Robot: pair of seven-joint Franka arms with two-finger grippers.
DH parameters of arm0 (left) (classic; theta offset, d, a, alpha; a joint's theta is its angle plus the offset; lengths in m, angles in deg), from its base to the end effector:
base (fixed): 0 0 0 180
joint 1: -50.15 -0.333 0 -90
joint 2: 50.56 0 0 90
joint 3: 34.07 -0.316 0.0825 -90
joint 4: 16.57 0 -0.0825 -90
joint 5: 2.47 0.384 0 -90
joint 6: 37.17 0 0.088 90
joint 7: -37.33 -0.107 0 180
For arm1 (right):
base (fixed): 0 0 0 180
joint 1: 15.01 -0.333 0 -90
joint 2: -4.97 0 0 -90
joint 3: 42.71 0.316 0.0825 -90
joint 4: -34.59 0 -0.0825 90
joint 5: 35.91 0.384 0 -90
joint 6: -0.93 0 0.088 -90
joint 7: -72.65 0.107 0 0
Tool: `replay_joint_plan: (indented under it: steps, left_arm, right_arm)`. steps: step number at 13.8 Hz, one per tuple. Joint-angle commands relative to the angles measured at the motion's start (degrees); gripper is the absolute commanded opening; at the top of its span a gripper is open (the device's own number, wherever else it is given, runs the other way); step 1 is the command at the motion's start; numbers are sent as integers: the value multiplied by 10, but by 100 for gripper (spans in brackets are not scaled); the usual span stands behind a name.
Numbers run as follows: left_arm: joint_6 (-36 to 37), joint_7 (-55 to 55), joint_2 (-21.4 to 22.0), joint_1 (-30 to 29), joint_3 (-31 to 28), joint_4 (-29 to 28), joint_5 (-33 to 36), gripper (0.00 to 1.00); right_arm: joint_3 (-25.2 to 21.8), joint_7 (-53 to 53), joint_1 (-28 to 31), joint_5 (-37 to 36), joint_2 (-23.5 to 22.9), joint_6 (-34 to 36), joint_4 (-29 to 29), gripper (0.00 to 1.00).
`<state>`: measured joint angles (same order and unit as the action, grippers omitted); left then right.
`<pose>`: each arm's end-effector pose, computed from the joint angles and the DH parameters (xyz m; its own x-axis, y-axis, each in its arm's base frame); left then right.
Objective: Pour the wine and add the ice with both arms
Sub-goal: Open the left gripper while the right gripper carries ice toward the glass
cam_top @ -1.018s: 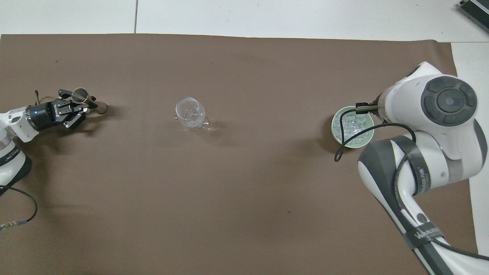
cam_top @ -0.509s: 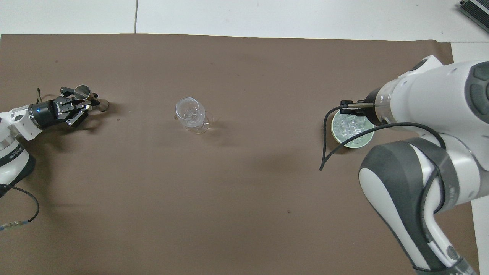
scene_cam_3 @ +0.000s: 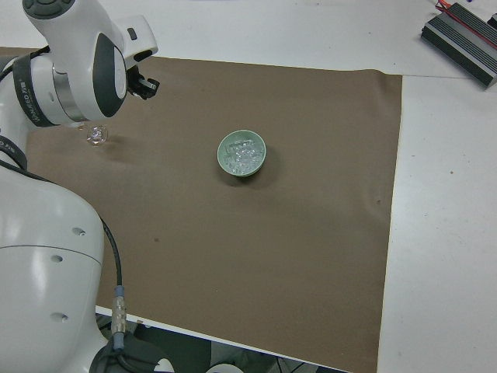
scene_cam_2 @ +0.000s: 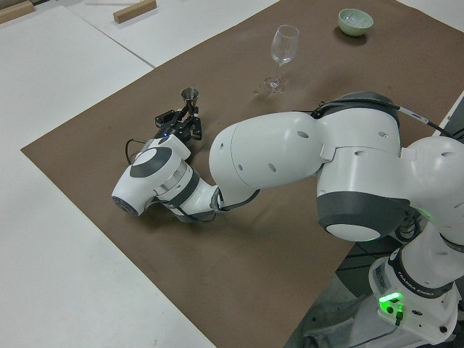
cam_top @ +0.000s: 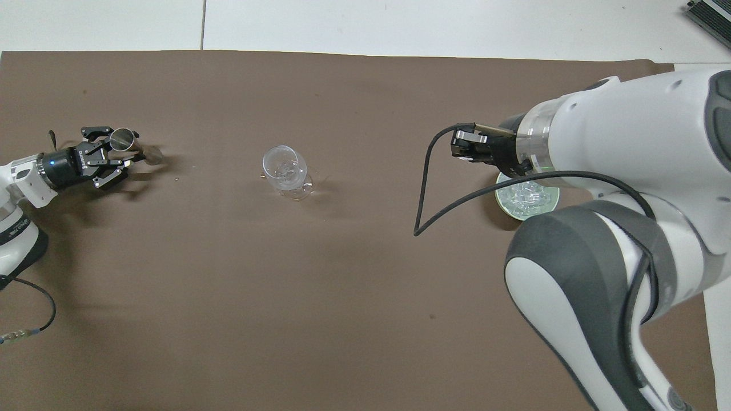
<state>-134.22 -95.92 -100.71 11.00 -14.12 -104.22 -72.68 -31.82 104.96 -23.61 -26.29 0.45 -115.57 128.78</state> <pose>0.6532 0.1746 0.1965 0.0301 -0.0595 0.9978 -0.9559 -0.2934 0.0114 0.5784 0.2103 0.5917 0.9424 -0.2954 0.1570 -0.2364 -0.9202 -0.3121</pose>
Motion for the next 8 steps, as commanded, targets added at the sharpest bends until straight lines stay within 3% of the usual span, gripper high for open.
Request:
replay_joint_plan:
  steps: [1,5,8]
  left_arm:
    - [-6,-4,19,-1,-8,0,24,67]
    - [2,0,64,-13,-17,-9,100,67]
    - [54,80,123,-9,-41,-7,165,67]
  right_arm:
    - [4,67,-9,22,-36,-13,-45,0]
    - [11,221,-57,22,-52,-65,-49,0]
    - [18,291,-67,28,-78,-87,-79,0]
